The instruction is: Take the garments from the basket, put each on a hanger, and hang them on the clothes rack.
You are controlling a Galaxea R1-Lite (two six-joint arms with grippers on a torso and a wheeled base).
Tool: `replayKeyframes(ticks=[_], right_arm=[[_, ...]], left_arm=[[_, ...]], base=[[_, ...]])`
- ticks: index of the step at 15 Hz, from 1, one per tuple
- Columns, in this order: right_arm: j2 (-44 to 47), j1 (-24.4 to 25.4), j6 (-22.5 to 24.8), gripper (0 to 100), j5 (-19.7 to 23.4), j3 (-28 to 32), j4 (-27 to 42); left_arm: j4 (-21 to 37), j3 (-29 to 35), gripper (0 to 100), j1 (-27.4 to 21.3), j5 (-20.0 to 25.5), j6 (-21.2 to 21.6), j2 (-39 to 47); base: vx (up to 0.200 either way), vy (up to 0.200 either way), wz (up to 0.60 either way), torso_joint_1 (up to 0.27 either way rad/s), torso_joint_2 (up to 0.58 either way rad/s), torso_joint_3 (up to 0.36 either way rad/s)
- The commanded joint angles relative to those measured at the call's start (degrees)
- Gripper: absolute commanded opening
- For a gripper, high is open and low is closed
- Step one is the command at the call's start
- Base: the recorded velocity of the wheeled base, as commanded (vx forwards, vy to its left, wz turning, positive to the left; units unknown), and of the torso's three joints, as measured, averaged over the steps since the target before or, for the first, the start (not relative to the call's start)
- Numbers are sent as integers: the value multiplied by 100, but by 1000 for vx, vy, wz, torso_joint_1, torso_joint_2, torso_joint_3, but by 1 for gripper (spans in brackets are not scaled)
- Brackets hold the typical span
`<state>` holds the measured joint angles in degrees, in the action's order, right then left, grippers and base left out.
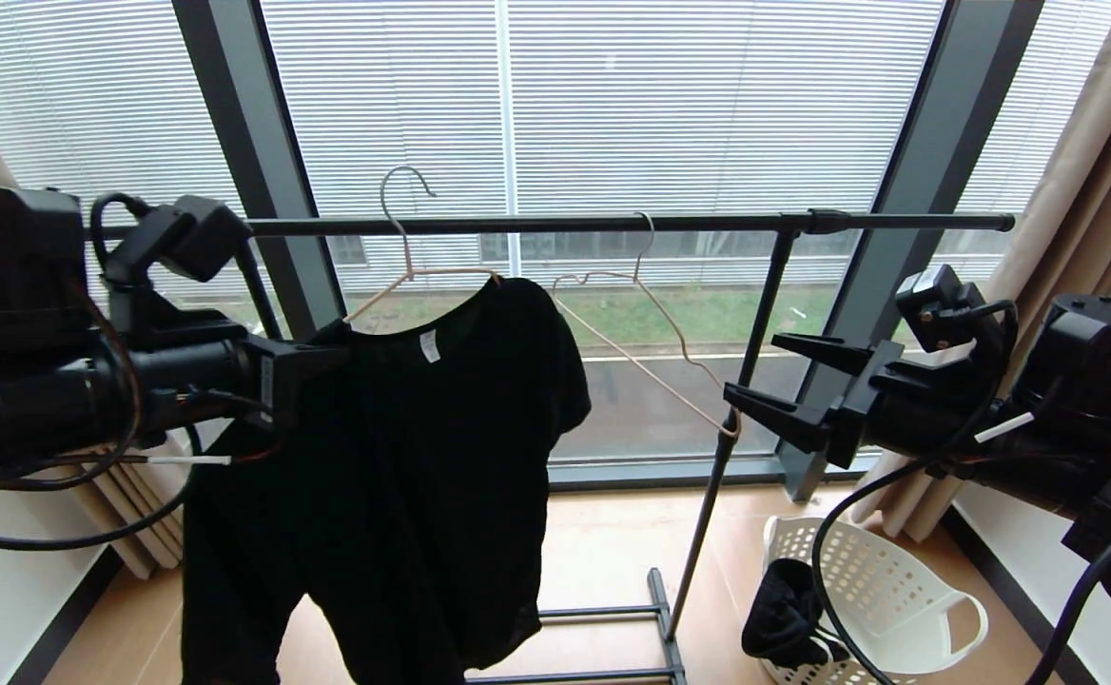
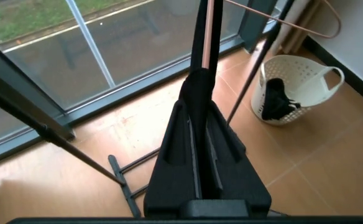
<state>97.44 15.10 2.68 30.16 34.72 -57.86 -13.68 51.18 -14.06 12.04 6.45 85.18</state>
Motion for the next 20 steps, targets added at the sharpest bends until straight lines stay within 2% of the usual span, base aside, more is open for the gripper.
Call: replayKeyframes(ticks=[1, 2, 4, 8, 11, 16, 20], right_arm=[[3, 28, 4, 100, -1, 44, 2], [3, 28, 4, 100, -1, 44, 2], [12, 28, 4, 100, -1, 79, 2], [82, 19, 4, 100, -1, 79, 2], [91, 19, 4, 100, -10, 70, -6], [100, 10, 13, 100, -10, 53, -6], [100, 10, 13, 100, -10, 35, -6]], left_arm=[[-452, 288, 0, -343, -572, -126, 992], [-759, 446, 0, -352, -774, -223, 1388], [-1128, 630, 0, -343, -818, -469, 1792], [-1339, 797, 0, -229, -853, -619, 2188], [-2236, 753, 0, -133, -862, -654, 2478], [-2394, 841, 0, -97, -853, -689, 2662], [-2403, 1193, 0, -53, -853, -821, 2917]], base=[[0, 0, 0, 0, 0, 0], [0, 0, 0, 0, 0, 0], [0, 0, 0, 0, 0, 0], [0, 0, 0, 0, 0, 0], [0, 0, 0, 0, 0, 0], [0, 0, 0, 0, 0, 0], [0, 0, 0, 0, 0, 0]])
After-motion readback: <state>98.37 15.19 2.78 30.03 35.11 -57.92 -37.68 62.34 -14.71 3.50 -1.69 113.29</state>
